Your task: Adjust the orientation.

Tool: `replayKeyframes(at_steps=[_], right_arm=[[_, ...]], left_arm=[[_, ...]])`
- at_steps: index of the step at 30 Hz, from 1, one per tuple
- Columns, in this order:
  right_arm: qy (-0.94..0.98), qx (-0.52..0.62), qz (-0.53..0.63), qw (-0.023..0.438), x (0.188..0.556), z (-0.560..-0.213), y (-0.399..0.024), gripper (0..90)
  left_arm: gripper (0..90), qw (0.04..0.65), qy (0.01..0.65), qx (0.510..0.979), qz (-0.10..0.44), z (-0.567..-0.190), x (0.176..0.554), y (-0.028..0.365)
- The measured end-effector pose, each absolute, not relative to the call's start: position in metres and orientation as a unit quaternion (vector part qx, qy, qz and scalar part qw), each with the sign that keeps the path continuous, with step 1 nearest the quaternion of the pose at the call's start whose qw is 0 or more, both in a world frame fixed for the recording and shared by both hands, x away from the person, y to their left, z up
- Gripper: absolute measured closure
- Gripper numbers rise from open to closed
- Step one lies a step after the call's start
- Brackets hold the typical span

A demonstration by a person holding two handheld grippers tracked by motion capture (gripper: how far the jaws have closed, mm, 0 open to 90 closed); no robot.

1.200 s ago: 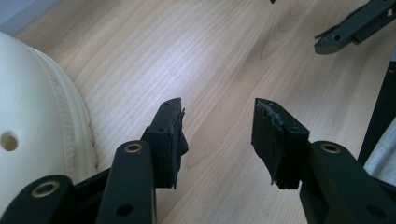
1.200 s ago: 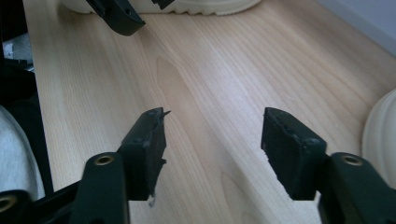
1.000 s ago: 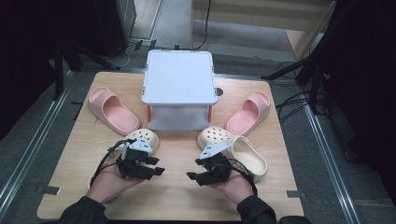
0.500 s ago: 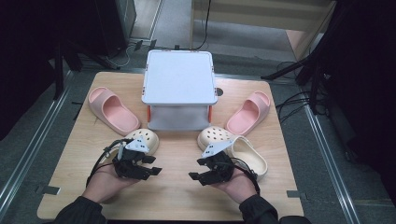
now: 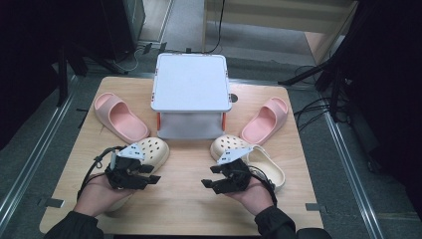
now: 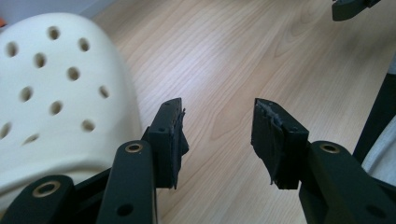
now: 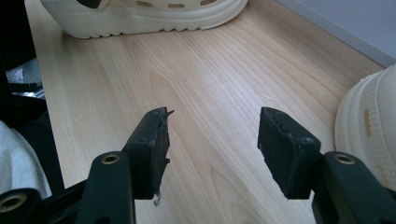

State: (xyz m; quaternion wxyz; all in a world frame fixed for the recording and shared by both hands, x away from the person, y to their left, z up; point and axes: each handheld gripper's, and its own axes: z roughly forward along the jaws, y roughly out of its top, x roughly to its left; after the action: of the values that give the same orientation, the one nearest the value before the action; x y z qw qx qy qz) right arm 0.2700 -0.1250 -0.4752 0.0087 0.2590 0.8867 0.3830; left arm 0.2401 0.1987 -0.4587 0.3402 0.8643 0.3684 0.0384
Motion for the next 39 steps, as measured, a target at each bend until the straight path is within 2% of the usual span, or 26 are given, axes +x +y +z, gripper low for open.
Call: replayKeyframes(at_steps=[17,27,33,39], right_arm=[[0.888,0.26,0.378,0.0,0.278,-0.476,-0.121,44.6],[0.891,0.262,0.371,-0.003,0.278,-0.478,-0.119,44.5],[0.893,0.259,0.369,-0.001,0.277,-0.479,-0.117,44.5],[0.892,0.256,0.371,-0.002,0.277,-0.479,-0.117,45.7]], left_arm=[[54.5,0.34,0.405,0.847,0.051,-0.448,0.22,0.232],[55.7,0.306,0.442,0.842,0.039,-0.474,0.233,0.228],[72.4,0.296,0.45,0.841,0.054,-0.481,0.243,0.222],[77.4,0.29,0.46,0.835,0.089,-0.474,0.238,0.222]])
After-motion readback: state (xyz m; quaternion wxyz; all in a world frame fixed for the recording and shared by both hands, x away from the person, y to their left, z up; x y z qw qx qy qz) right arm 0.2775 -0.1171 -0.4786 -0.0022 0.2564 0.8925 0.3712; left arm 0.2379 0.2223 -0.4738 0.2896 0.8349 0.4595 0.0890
